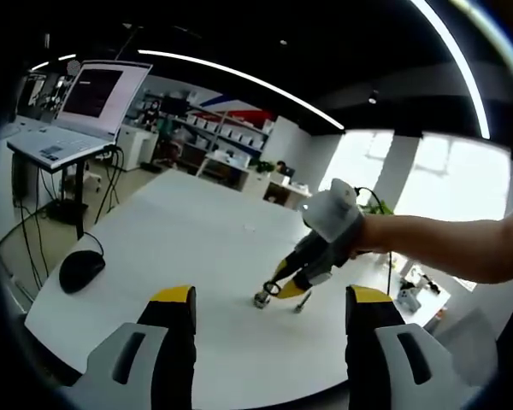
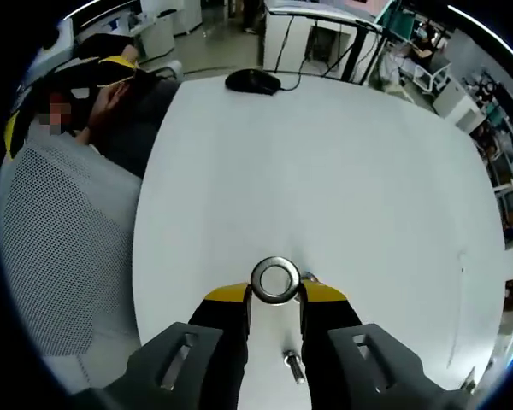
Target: Place the washer onto the threaded stud by aligning its center hole with the stud, sliding it down to the base, and recovering from edge contact or off-axis alignment until the washer reaches the visible bottom stop.
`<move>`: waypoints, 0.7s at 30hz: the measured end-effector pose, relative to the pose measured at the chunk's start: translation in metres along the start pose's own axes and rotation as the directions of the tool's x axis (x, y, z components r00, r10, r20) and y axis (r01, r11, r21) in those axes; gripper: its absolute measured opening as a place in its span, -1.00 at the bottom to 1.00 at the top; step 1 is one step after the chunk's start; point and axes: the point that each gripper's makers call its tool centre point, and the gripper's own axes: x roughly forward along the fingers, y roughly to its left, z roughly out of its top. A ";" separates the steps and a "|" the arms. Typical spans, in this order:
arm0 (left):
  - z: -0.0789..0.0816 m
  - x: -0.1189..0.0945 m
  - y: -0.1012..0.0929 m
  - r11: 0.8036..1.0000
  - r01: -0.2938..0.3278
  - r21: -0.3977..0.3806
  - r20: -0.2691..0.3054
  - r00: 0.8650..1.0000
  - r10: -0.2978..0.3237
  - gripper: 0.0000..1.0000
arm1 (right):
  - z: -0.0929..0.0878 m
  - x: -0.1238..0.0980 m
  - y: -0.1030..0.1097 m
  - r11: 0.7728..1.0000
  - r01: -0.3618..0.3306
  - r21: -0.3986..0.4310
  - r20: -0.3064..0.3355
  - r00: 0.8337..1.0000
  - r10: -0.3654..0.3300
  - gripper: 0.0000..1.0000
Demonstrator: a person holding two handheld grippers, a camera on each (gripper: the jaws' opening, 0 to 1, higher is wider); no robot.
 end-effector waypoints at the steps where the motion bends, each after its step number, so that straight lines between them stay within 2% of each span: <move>1: 0.001 -0.001 0.001 1.000 -0.005 -0.008 0.007 1.000 0.005 0.40 | 0.001 -0.002 -0.001 1.000 0.001 0.008 0.007 1.000 -0.001 -0.54; 11: 0.001 0.000 0.000 1.000 0.002 -0.008 0.008 1.000 -0.002 0.40 | -0.004 -0.005 -0.022 0.998 0.060 0.036 0.001 0.998 -0.060 -0.54; 21: 0.001 0.001 0.000 1.000 -0.003 -0.006 0.003 1.000 0.003 0.40 | -0.015 0.003 -0.030 0.998 0.056 0.031 -0.044 0.998 -0.055 -0.54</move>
